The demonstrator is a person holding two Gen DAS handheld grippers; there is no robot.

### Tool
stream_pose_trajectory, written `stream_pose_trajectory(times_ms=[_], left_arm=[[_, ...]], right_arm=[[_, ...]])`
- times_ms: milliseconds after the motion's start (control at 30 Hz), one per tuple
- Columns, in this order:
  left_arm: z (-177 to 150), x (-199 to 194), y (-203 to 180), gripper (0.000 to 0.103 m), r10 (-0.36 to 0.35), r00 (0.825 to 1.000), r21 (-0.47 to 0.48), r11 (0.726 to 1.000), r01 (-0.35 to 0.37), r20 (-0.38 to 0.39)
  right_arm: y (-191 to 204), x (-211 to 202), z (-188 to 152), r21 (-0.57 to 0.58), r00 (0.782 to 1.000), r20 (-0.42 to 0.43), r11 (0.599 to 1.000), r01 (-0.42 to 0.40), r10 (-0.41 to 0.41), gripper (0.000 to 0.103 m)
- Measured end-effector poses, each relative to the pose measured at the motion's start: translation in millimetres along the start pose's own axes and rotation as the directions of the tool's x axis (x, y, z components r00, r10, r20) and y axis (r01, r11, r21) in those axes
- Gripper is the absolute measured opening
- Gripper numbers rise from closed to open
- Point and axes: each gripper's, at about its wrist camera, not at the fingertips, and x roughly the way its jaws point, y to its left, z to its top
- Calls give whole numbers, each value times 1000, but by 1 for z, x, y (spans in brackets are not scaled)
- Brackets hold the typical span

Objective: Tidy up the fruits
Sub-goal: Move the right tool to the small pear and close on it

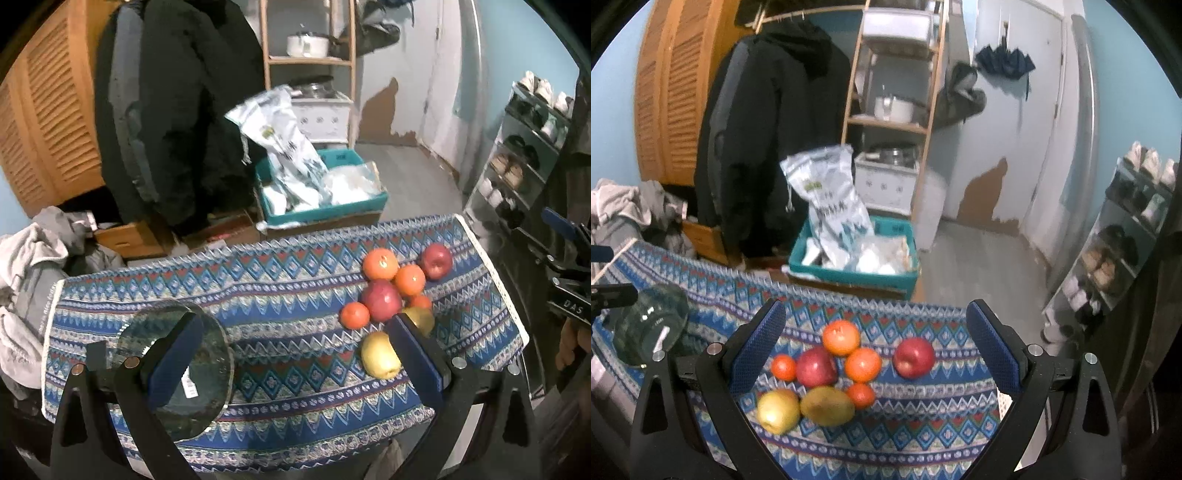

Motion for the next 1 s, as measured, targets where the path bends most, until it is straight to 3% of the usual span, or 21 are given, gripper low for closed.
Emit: stream_pose_trajectory(times_ms=[233,433,1000], left_arm=[[-9,35,-19,102,-29,996,24,999,31,-81],[-23,80,-37,102,-53,982,40,997,61,-181],[-47,157,-82,102,-59,942,95,991,95,-332]], right_arm=[[-14,24,-21,47,994,-109,999,-23,28,96],[-19,45,-38,51,982,-188,999,-13,22,96],[-32,92,-89,112,919,-388,993,-23,65,96]])
